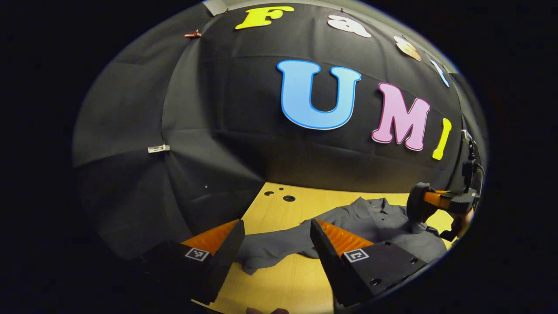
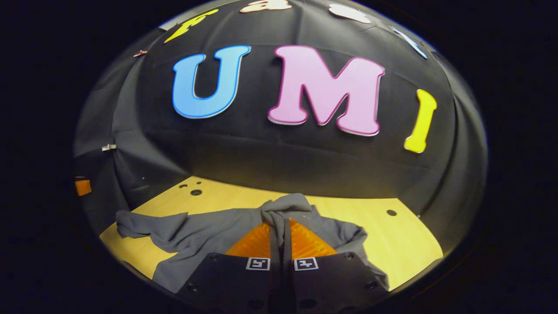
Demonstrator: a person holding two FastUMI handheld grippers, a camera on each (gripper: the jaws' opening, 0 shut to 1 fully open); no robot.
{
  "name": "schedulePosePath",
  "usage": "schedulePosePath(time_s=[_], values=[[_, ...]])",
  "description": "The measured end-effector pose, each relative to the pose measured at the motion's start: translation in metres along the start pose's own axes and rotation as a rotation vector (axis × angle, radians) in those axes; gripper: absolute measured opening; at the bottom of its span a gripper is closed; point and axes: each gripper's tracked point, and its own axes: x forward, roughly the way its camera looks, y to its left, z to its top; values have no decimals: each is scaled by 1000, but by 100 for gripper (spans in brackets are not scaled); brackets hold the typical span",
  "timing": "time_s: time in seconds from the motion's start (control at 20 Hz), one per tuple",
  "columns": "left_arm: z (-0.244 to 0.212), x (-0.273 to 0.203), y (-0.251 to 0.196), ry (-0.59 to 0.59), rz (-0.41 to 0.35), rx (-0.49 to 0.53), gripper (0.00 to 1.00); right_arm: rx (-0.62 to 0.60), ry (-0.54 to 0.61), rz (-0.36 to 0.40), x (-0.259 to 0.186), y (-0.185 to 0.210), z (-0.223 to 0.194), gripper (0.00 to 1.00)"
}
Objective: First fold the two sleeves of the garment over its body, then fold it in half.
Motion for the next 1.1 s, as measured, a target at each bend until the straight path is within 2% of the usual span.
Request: schedulePosePath(time_s=[0.1,0.15,0.2,0.25,0.3,0.35,0.55,0.6,0.7,0.9,1.0,1.1], values=[[-13,10,12,7,9,5,96,-3,40,13,19,20,-22,5],[-18,14,17,11,13,2,92,1,56,18,26,28,-31,5],[-25,17,21,15,16,-5,96,3,72,19,34,35,-41,5],[-28,21,25,20,18,-10,96,6,88,23,41,41,-50,5],[-35,24,27,25,22,-10,92,9,105,26,46,47,-59,5],[-39,27,31,28,28,-6,96,11,124,28,49,52,-67,6],[-52,39,36,42,34,10,96,35,188,56,64,68,-97,15],[-55,42,37,47,34,5,96,42,200,67,65,74,-103,12],[-60,48,38,59,35,-5,96,57,225,90,65,83,-110,25],[-70,59,41,79,34,-6,96,77,233,122,56,92,-106,68],[-72,64,44,92,38,-2,96,90,224,144,43,96,-95,68],[-74,69,46,105,42,4,96,95,214,148,30,95,-85,75]])
